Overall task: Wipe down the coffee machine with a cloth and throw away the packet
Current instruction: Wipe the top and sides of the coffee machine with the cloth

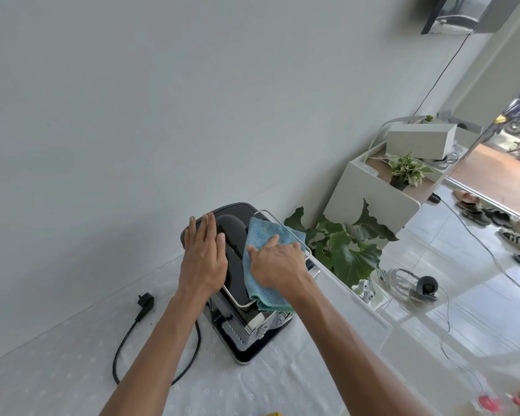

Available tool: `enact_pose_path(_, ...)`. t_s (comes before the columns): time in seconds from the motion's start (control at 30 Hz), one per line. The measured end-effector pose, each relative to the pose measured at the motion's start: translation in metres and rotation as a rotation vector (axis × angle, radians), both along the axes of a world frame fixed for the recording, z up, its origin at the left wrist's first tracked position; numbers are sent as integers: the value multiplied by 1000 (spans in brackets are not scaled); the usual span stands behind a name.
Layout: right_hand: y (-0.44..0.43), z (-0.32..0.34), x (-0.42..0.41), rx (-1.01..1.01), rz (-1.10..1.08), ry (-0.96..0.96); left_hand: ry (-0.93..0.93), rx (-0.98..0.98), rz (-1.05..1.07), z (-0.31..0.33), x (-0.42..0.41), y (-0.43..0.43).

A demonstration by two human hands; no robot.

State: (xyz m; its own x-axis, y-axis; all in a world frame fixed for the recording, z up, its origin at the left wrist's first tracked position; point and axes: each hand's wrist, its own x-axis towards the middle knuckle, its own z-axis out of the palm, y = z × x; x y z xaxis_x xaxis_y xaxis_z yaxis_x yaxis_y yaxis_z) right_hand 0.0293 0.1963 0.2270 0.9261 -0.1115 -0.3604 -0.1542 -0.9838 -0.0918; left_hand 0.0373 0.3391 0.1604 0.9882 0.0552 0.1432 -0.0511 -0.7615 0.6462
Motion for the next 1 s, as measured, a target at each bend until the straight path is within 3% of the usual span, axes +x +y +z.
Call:
enact_pose_path(0.23,-5,-5,-5,63,29,9,-3,1,8,-1,0,0)
enact_pose_path(0.77,-2,12,-10,7,10,86,29,34,14,-2,-1,2)
enact_pose_path(1.0,-14,10,-13,49,131,44,10,1,21,-4,0,1)
